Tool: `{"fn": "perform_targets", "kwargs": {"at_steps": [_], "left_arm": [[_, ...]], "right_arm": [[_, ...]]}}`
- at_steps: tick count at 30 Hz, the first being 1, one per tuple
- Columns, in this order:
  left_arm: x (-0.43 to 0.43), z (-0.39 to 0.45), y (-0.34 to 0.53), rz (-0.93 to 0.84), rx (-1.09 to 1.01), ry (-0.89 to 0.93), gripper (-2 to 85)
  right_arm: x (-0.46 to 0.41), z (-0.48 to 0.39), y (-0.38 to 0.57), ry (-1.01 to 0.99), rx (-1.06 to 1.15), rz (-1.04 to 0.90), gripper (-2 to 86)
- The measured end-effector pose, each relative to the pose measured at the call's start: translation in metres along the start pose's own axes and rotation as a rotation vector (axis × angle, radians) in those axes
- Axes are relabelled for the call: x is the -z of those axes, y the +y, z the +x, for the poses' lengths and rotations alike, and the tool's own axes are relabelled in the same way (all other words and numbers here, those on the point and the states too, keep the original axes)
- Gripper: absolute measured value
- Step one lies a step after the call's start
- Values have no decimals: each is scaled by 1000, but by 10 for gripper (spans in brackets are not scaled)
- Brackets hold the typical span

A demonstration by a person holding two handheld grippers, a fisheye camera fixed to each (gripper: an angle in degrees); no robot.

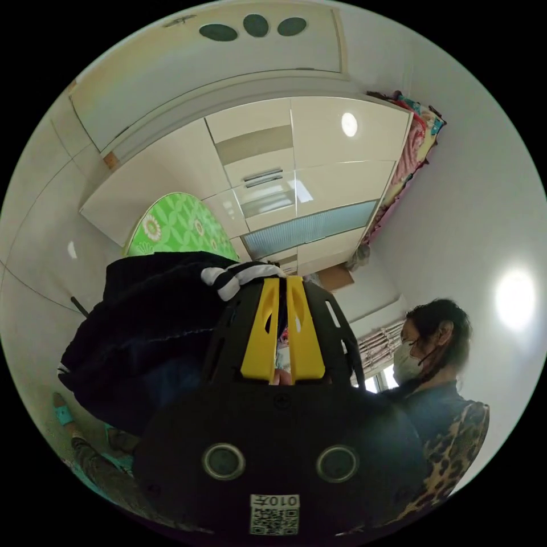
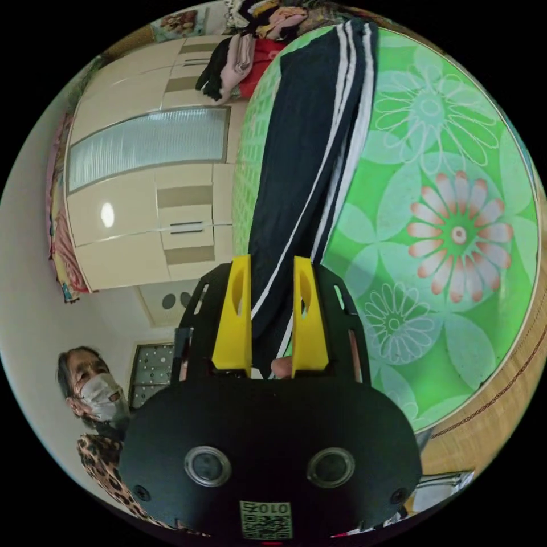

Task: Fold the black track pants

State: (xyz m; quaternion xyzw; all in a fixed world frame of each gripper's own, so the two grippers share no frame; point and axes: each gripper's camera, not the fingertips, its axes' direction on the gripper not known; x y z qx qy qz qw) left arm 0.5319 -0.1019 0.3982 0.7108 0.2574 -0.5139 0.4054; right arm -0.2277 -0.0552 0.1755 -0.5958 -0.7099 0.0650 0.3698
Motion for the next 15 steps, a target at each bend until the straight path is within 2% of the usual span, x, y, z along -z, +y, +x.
{"fn": "perform_targets", "kwargs": {"at_steps": [12, 15], "left_arm": [[-59, 25, -44, -58, -131, 36, 0], [-67, 22, -53, -60, -156, 30, 0]], "right_arm": [[-11, -26, -30, 4, -86, 0, 60], [-7, -31, -34, -36, -109, 65, 36]]}}
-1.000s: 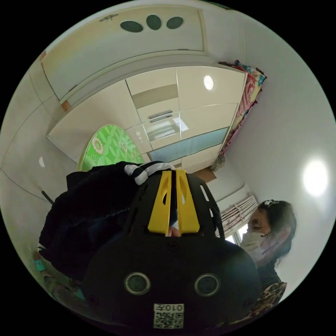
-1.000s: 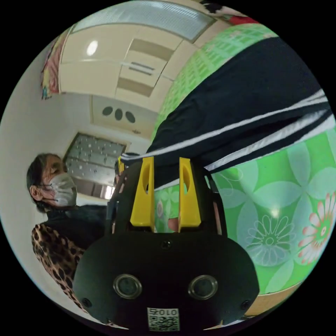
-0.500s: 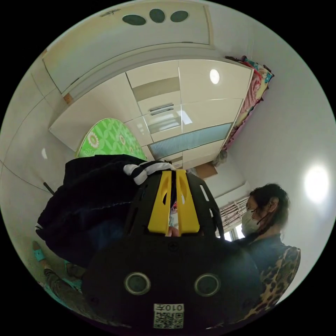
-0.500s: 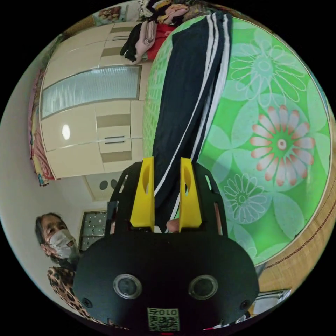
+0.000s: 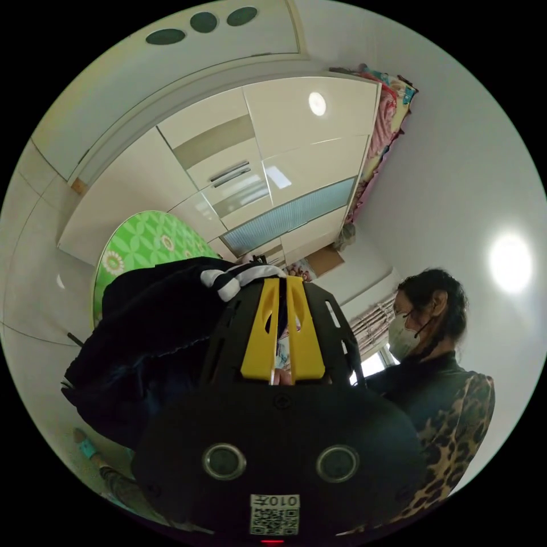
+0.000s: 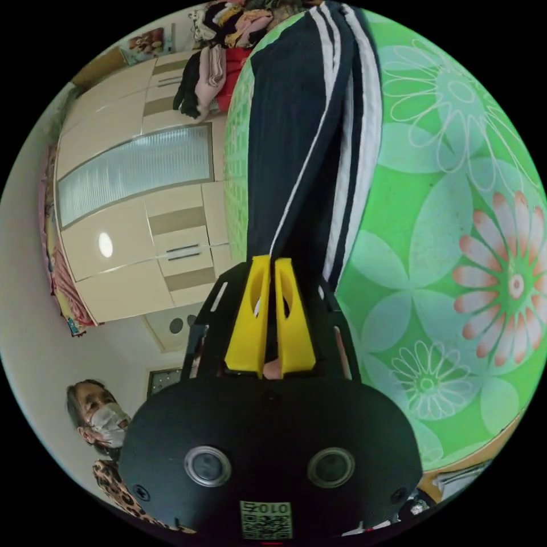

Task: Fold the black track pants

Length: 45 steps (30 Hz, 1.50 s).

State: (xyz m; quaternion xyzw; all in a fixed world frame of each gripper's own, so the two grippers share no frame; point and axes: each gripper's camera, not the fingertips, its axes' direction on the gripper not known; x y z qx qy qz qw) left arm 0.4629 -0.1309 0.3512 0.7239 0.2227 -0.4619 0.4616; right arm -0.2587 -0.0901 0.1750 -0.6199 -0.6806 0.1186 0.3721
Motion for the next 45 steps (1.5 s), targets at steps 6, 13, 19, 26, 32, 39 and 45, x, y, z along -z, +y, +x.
{"fn": "perform_targets", "kwargs": {"at_steps": [6, 13, 19, 26, 32, 39, 45], "left_arm": [[-24, -22, -30, 10, -7, -8, 0], [-87, -54, -125, 61, -105, -163, 1], [-153, -143, -194, 55, -51, -432, 2], [-200, -252, -215, -29, 113, -597, 2], [-211, -296, -244, -82, 107, -720, 2], [-224, -333, -274, -97, 123, -756, 3], [-220, -358, -272, -198, 170, -688, 4]], "right_arm": [[-3, -70, -23, -155, 273, 25, 22], [-95, -221, -105, -148, 583, -87, 18], [-252, -295, -173, 183, 618, -287, 21], [-292, -262, -162, 199, 519, -316, 23], [-189, -219, -138, 268, 486, -173, 28], [-59, -168, -90, 451, 343, 29, 75], [-8, -163, -40, 727, 276, 243, 121]]}}
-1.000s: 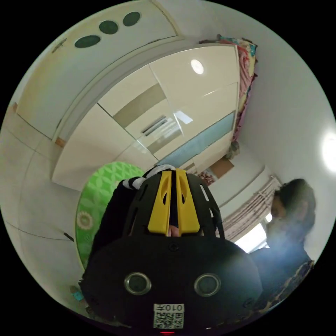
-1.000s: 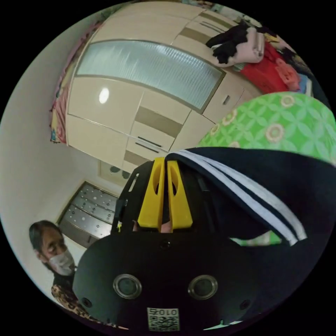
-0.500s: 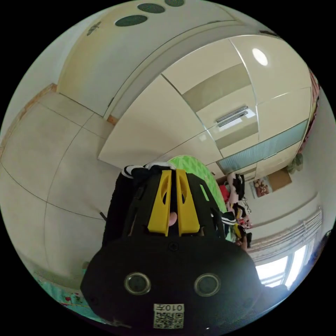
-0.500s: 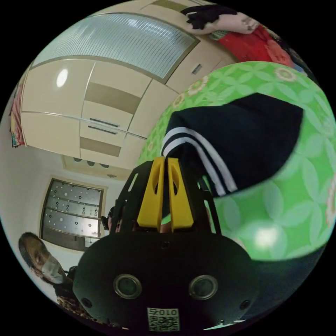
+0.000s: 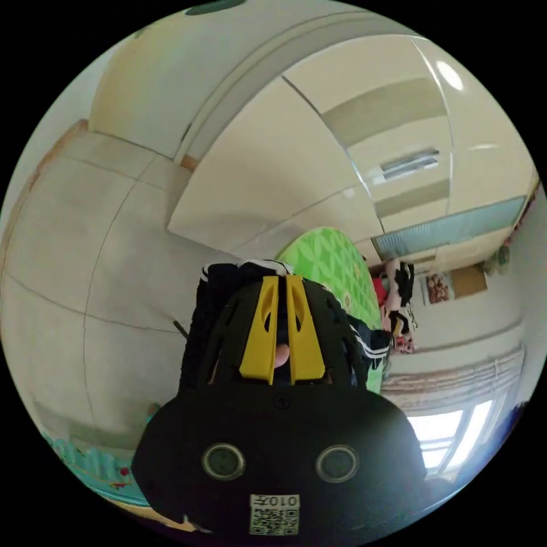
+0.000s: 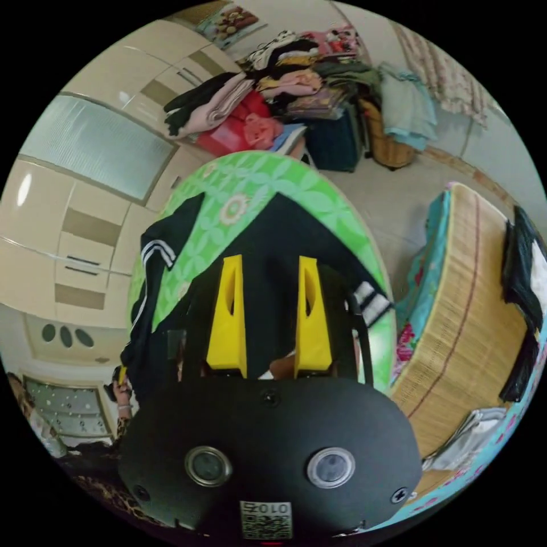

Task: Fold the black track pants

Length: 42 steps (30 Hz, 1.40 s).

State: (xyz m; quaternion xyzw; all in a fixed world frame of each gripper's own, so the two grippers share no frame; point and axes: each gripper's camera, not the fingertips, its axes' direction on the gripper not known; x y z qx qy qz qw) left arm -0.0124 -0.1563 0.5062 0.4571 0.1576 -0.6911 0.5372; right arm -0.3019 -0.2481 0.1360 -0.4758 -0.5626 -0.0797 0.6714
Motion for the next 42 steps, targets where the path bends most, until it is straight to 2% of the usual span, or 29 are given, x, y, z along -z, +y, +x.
{"fn": "perform_targets", "kwargs": {"at_steps": [3, 5, 9, 16, 18, 20, 22, 24, 27, 36, 38, 41, 42], "left_arm": [[19, -6, 5, 47, -69, 93, 5], [30, -15, 8, 71, -78, 139, 6], [45, -60, 13, 97, 175, 233, 8], [60, -60, 15, 99, 64, 348, 9], [59, -60, 10, 93, 98, 324, 9], [63, -45, 5, 106, 37, 305, 9], [76, -26, 1, 115, -35, 249, 8], [86, -27, 0, 132, -18, 227, 8], [86, -37, -1, 88, 51, 211, 8], [22, 17, 18, -114, -90, 257, 10], [16, 19, 22, -127, -79, 261, 10], [19, 11, 28, -133, -38, 247, 10], [21, 7, 29, -135, -32, 253, 10]], "right_arm": [[11, 10, 9, 74, -45, 60, 123], [4, 14, 7, 93, -55, 25, 124], [-23, 9, 4, 136, -33, -58, 119], [-38, -8, 6, 173, 40, -88, 68], [-46, -14, 3, 220, 92, -157, 35], [-47, -14, 0, 229, 80, -189, 27], [-44, -13, 1, 267, 88, -180, 21], [-42, -5, 6, 263, 67, -176, 18], [-42, 4, 12, 290, 58, -183, 16], [-26, 41, 24, 509, -47, -147, 20], [-26, 52, 26, 482, -89, -196, 22], [-8, 40, 47, 448, -57, -49, 24], [-5, 27, 58, 342, 14, -10, 24]]}}
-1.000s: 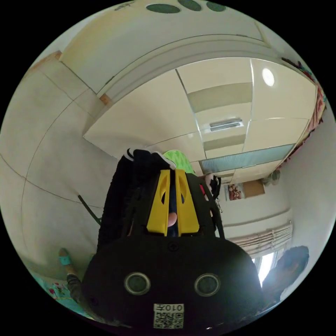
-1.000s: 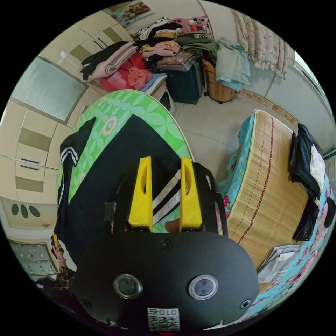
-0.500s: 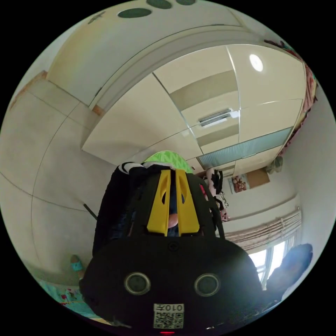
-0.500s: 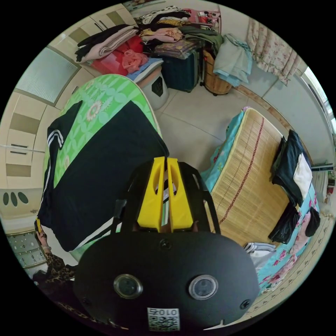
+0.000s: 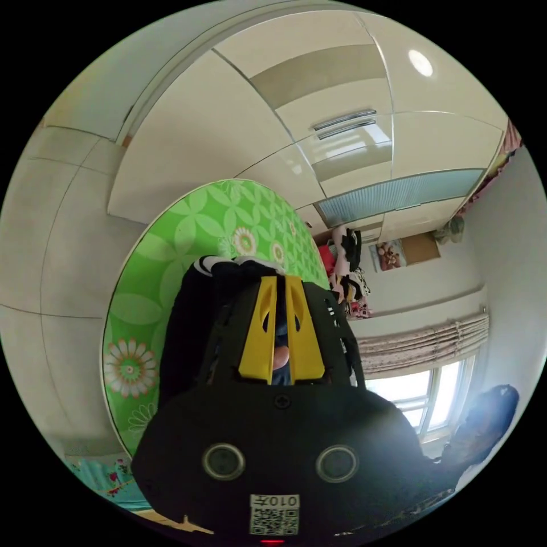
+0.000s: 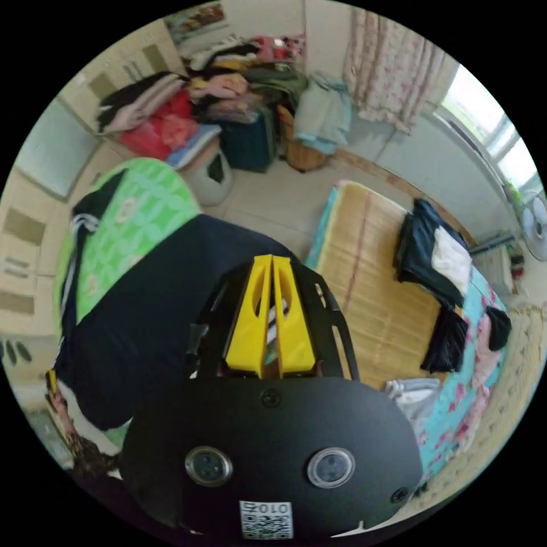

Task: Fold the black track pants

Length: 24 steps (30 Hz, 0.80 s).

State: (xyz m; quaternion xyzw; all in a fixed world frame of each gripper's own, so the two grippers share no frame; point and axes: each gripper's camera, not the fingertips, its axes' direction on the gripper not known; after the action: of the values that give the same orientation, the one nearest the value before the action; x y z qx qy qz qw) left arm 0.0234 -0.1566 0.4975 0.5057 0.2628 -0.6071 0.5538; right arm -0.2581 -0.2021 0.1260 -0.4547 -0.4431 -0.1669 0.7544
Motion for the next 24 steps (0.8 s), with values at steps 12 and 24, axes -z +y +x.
{"fn": "perform_targets", "kwargs": {"at_steps": [12, 24], "left_arm": [[37, -20, 18, -56, -13, 129, 11], [51, -12, 25, -100, -42, 142, 11]], "right_arm": [[-96, -292, 132, -1053, 864, -505, 26], [-96, -525, 191, -870, 1153, -371, 115]]}}
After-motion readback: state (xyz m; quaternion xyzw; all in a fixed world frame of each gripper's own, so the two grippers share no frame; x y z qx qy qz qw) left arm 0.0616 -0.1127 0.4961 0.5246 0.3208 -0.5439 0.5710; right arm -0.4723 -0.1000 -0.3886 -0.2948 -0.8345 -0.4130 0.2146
